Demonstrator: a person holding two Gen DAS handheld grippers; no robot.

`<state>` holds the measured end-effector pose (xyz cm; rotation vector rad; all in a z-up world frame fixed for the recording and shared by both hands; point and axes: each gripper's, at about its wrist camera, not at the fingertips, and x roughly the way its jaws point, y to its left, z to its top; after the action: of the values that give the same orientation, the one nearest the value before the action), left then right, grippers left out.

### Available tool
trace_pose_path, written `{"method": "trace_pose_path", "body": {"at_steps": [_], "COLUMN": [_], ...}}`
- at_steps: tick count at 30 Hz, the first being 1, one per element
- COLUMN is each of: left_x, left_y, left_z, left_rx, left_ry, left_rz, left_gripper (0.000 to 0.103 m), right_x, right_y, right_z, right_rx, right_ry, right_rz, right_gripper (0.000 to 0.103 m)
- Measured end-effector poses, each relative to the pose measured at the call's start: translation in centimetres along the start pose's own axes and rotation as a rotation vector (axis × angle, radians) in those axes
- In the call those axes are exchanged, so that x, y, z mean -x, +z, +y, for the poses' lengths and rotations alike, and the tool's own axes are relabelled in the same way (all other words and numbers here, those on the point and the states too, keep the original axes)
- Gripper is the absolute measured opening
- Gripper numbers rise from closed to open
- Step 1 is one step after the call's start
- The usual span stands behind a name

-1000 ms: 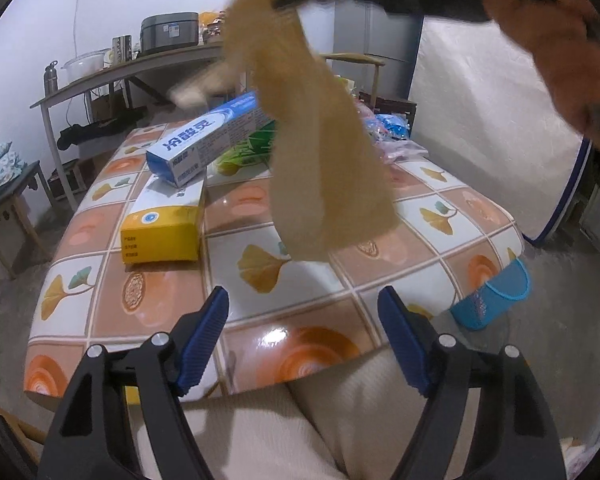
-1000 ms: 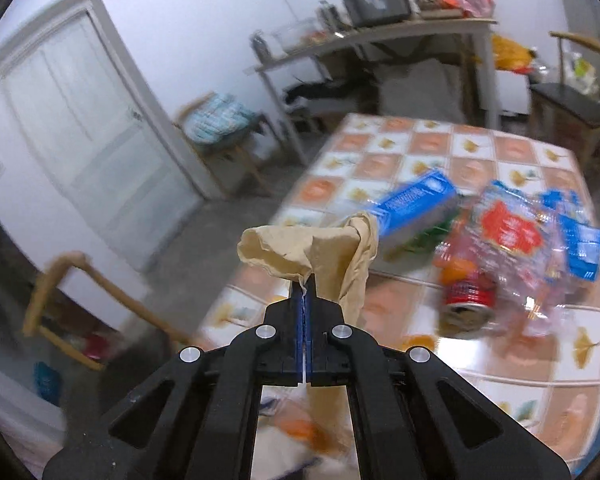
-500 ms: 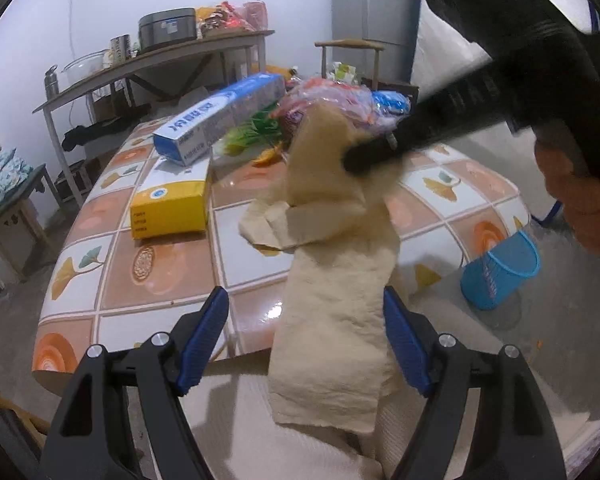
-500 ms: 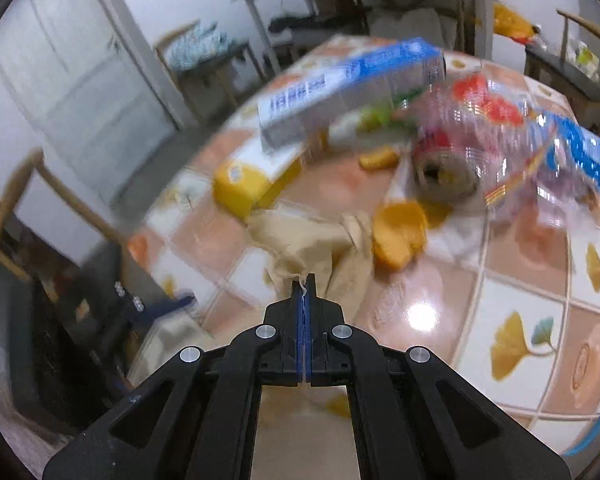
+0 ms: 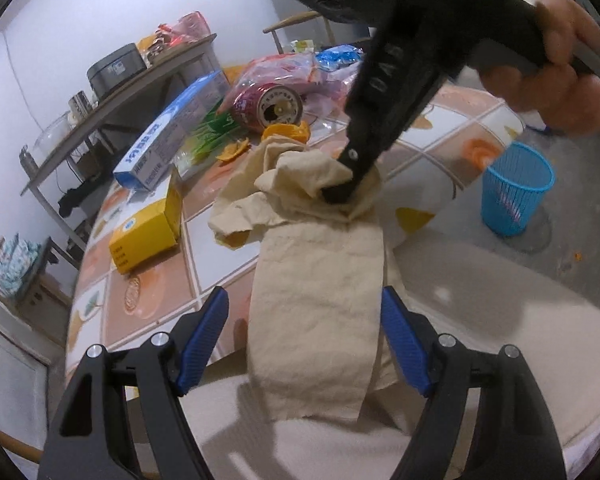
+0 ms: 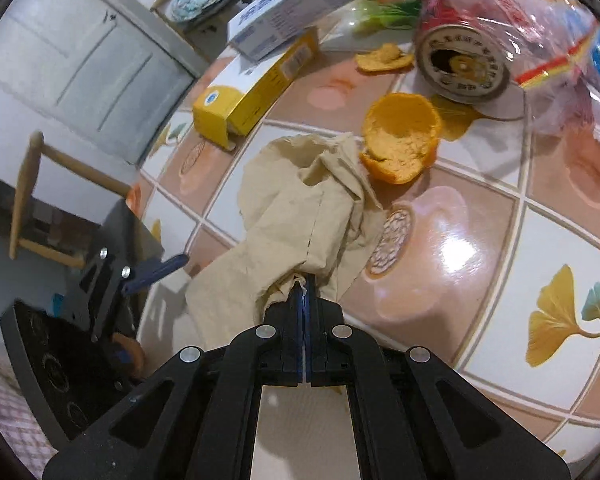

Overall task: Collect trash
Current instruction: 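Close the left tool on the paper towel while the right tool holds it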

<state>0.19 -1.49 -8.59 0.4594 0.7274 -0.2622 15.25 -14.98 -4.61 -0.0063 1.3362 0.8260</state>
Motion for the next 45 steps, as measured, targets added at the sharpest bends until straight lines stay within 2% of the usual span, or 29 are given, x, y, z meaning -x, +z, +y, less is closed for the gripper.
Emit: {"method": "trace_pose_path", "body": {"at_steps": [5, 8, 11, 13, 14, 16, 18, 19, 23, 27, 29, 32, 35, 40, 45], "left_x": [0.3, -0.4, -0.7, -0.7, -0.7, -0.7, -0.6, -0.5, -0.5, -0.8, -1.1, -1.5, -1.7, -1.7, -1.7], "left_y": [-0.1, -0.1, 0.1, 0.3, 0.4, 0.5, 0.9, 1.1, 1.8, 2.2, 2.1, 2.3, 2.6, 2.8, 2.8], "left_z": [0.9, 1.6, 1.9, 1.8, 1.7, 1.7, 1.5, 1.5, 1.4, 0.5, -0.2, -0.5, 0.3, 1.9, 1.6], "left_rx": [0.04, 0.104, 0.13, 0.122, 0.117, 0.104, 0.088, 0.085, 0.059, -0.032, -0.107, -0.159, -0.133, -0.062, -0.063], "left_ry": [-0.027, -0.066, -0.056, -0.055, -0.057, -0.059, -0.054, -0.052, -0.021, 0.011, 0.029, 0.047, 0.021, -0.04, -0.076], "left_rz": [0.052, 0.107, 0.114, 0.11, 0.108, 0.101, 0.084, 0.074, 0.02, -0.023, -0.028, -0.032, -0.025, -0.028, -0.028], "left_gripper": [0.074, 0.064, 0.055, 0.038, 0.035, 0.02, 0.011, 0.01, 0.01, 0.011, 0.013, 0.02, 0.028, 0.053, 0.055], "right_x": [-0.2, -0.6, -0.9, -0.9, -1.0, -1.2, -1.4, -1.6, -2.0, -2.4, -2.5, -2.8, -3.6, -4.2, -4.3], "right_y": [-0.4, -0.4, -0.2, -0.2, -0.2, -0.2, -0.2, -0.2, -0.3, -0.3, -0.2, 0.1, 0.4, 1.0, 1.4], "right_z": [-1.0, -1.7, -1.8, -1.9, -2.0, -2.0, -2.0, -2.0, -2.3, -2.1, -2.0, -1.5, -0.7, -1.0, -1.8], "right_rx": [-0.061, -0.097, -0.109, -0.116, -0.121, -0.131, -0.138, -0.143, -0.157, -0.15, -0.14, -0.119, -0.113, -0.12, -0.123], "right_ry": [0.059, 0.113, 0.14, 0.152, 0.16, 0.179, 0.201, 0.218, 0.273, 0.297, 0.295, 0.284, 0.282, 0.294, 0.3], "right_rz": [0.011, 0.021, 0.027, 0.03, 0.032, 0.038, 0.046, 0.054, 0.092, 0.133, 0.146, 0.165, 0.181, 0.201, 0.209], "right_gripper": [0.0, 0.0, 0.0, 0.0, 0.0, 0.0, 0.0, 0.0, 0.0, 0.0, 0.0, 0.0, 0.0, 0.0, 0.0]}}
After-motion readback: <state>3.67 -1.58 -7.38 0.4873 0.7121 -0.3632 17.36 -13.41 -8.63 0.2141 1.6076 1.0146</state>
